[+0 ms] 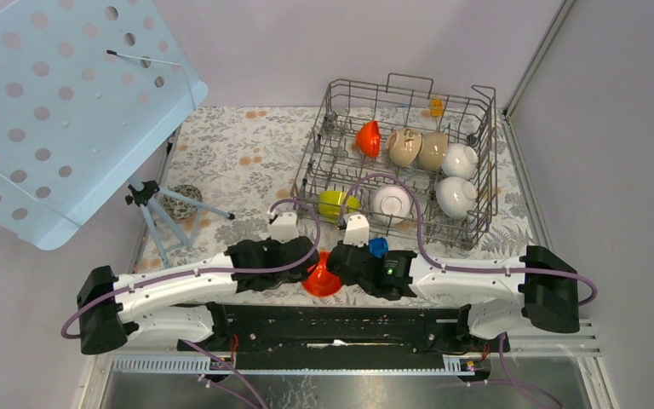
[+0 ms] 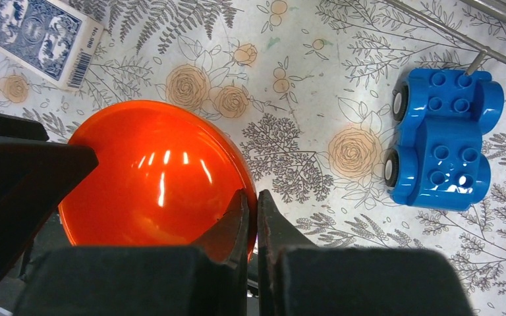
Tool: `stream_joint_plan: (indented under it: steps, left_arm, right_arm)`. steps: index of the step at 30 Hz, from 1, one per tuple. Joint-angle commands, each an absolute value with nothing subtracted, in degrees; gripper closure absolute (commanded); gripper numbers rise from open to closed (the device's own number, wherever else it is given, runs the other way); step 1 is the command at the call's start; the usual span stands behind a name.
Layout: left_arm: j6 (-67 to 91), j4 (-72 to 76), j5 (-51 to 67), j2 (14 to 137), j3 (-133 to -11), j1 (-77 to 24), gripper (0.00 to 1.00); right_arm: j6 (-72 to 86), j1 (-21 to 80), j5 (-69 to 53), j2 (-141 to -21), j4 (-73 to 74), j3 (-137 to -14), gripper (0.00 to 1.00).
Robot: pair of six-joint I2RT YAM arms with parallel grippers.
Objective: Unload the bowls from the dish rack
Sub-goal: Place the bowl at the center of the board.
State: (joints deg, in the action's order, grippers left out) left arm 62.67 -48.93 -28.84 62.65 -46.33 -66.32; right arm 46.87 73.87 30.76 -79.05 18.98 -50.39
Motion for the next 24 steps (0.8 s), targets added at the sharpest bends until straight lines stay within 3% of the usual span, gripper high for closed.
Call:
stream_joint_plan:
  steps: [1, 5, 12, 20, 24]
  left_arm:
    - [58.2, -46.5, -27.7, 64.2, -47.6, -66.3, 0.59]
    - [57.4, -44.6, -26.1, 64.4, -47.0, -66.3, 0.69]
    - [55.3, -41.7, -23.0, 64.1, -45.6, -66.3, 0.69]
    - [55.3, -41.6, -22.6, 64.2, -45.4, -66.4, 1.0]
    - [55.2, -41.7, -23.3, 63.8, -45.6, -66.4, 1.0]
  right_arm:
    - [47.1, 74.0, 32.5, -79.4, 18.6, -52.4, 1.0]
    - [47.2, 74.0, 32.5, -79.2, 18.5, -52.0, 1.0]
    - [47.3, 74.0, 32.3, -78.8, 18.4, -51.5, 1.0]
    - [47.3, 74.0, 32.1, -78.6, 18.3, -51.1, 1.0]
    - [46.4, 74.0, 30.6, -77.5, 18.1, -51.0, 1.0]
